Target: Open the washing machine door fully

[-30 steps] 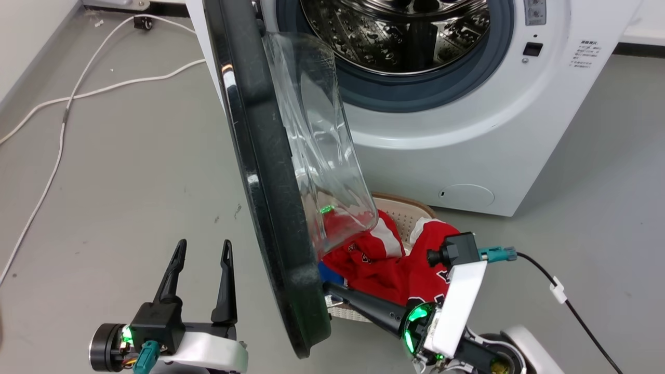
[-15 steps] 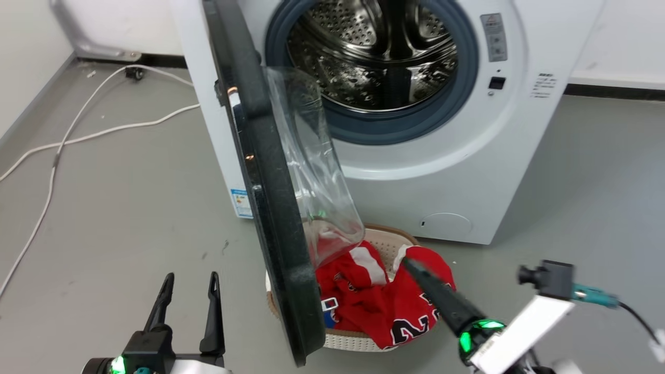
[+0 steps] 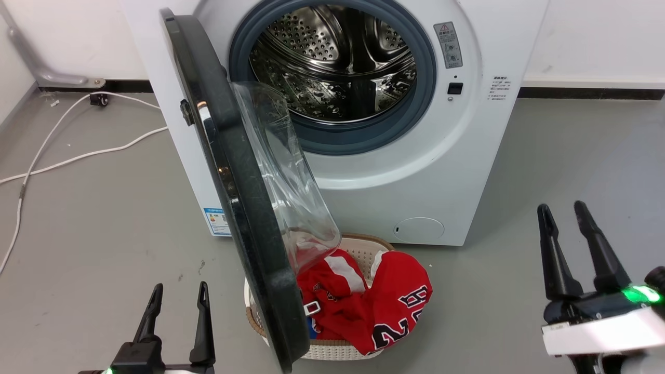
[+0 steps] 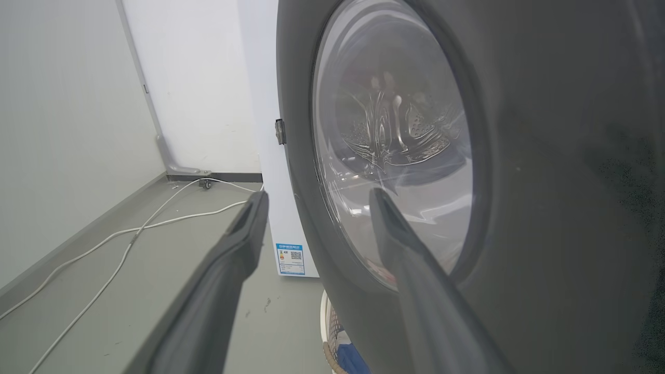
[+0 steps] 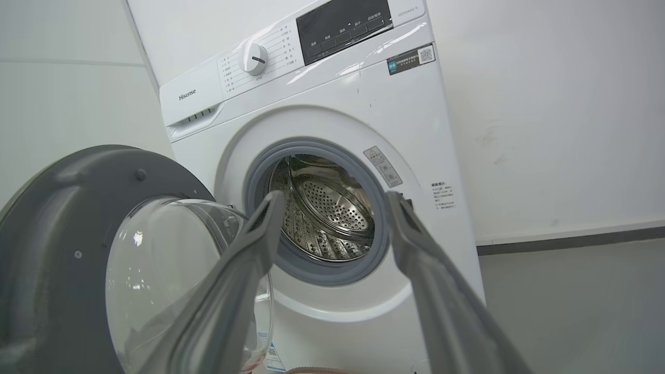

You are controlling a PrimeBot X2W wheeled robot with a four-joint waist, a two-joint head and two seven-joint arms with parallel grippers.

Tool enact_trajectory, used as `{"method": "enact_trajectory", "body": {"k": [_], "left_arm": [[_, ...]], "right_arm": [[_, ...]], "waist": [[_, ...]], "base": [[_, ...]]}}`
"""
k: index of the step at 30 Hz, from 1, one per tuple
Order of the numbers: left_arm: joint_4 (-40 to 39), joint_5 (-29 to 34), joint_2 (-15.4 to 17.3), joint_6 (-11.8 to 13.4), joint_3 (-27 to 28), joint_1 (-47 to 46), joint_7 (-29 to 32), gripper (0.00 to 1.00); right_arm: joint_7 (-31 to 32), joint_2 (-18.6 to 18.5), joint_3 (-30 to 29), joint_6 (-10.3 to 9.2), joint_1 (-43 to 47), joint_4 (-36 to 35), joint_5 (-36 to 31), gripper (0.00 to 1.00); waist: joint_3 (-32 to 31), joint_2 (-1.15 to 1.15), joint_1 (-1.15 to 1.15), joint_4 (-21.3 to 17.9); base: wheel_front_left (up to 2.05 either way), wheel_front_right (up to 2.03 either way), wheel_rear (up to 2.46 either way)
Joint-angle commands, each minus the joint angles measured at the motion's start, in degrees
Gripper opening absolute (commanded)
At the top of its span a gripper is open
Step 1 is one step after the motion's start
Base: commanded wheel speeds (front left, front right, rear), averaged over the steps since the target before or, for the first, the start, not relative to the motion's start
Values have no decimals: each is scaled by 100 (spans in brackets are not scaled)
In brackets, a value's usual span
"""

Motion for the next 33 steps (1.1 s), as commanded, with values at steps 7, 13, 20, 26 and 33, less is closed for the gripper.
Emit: {"method": "enact_trajectory", "body": {"k": [7, 13, 20, 26, 33], "left_arm": [[-13, -21, -5, 3, 7, 31, -16, 100], [1, -45, -4, -25, -24, 1, -16, 100], [-7, -44, -4, -23, -35, -18, -16, 100], [-7, -40, -4, -33, -20, -22, -16, 100], [11, -58, -4, -8, -22, -8, -16, 100]], "right_arm": [[-11, 395, -617, -2, 472, -178, -2007, 100], [-12, 693, -904, -1, 803, 29, -2589, 100], [-13, 884, -1050, -2, 1024, 234, -2595, 100], [-13, 927, -1056, -2, 1102, 228, -2468, 100], [-13, 931, -981, -2, 1107, 272, -2353, 100]], "waist": [[31, 0, 0, -19], [52, 0, 0, 6], [87, 0, 0, 37], [89, 0, 0, 51], [88, 0, 0, 60]], "base": [[0, 0, 0], [0, 0, 0], [0, 0, 0], [0, 0, 0], [0, 0, 0]]}}
